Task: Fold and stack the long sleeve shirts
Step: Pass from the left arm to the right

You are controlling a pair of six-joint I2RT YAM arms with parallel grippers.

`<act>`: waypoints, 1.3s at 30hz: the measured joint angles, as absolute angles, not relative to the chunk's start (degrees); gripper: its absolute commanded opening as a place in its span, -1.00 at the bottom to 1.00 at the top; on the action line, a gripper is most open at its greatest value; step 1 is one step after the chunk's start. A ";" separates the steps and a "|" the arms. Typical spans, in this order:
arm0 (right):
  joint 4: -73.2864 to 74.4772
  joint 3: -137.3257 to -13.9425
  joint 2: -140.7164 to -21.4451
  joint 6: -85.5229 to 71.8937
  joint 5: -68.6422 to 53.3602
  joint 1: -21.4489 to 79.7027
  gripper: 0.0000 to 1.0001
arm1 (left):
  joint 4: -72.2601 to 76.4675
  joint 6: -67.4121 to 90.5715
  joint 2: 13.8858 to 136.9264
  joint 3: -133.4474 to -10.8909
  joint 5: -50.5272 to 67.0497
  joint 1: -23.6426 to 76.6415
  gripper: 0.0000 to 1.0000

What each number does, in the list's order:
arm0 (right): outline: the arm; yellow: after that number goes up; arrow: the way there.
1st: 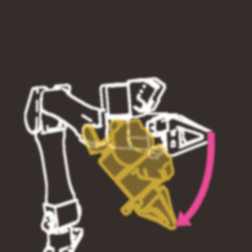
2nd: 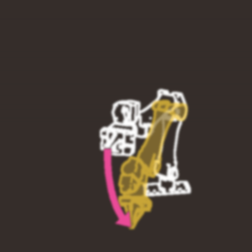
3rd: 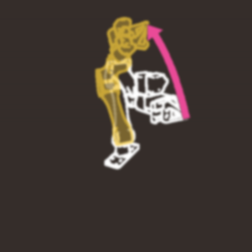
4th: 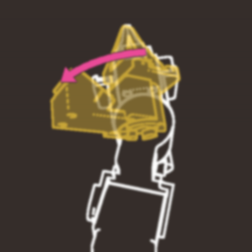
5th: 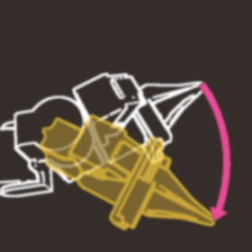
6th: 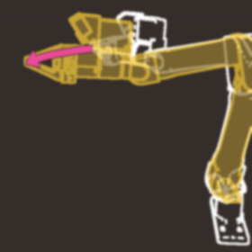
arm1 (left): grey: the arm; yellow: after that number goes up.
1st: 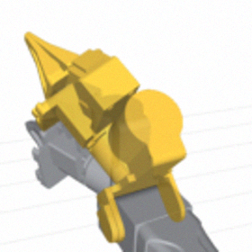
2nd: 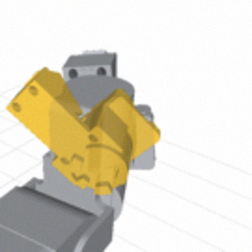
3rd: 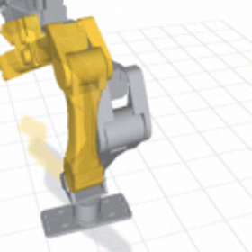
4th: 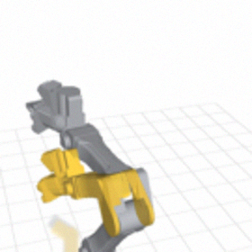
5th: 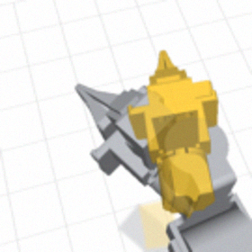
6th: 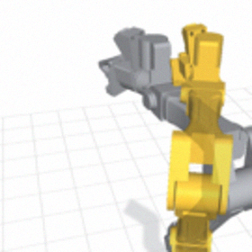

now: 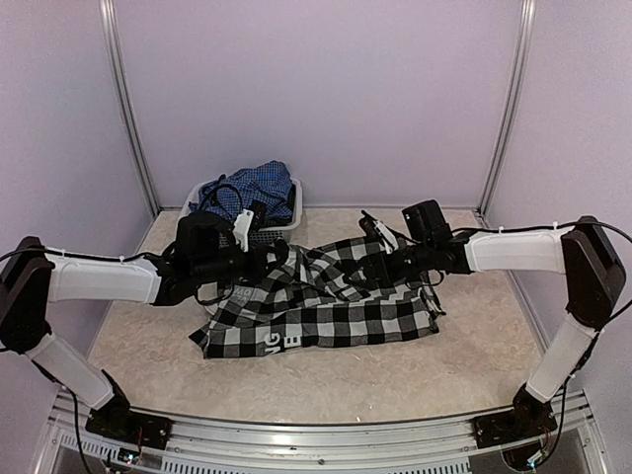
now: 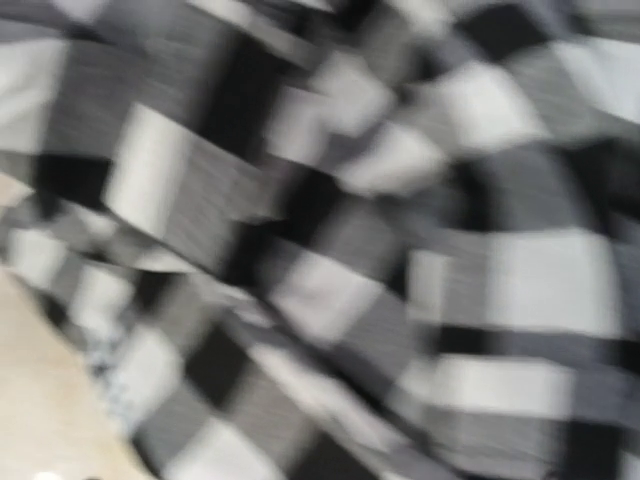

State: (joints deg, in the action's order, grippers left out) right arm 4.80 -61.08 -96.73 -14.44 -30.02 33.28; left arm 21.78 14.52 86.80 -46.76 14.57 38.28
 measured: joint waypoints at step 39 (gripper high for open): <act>-61.56 -54.63 -120.51 -74.06 -47.92 38.74 -0.09 | 47.57 23.27 84.77 -33.67 13.87 43.72 -0.94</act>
State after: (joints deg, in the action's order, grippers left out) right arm -61.56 -54.63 -120.51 -74.06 -47.92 38.74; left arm 47.57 23.27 84.77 -33.67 13.87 43.72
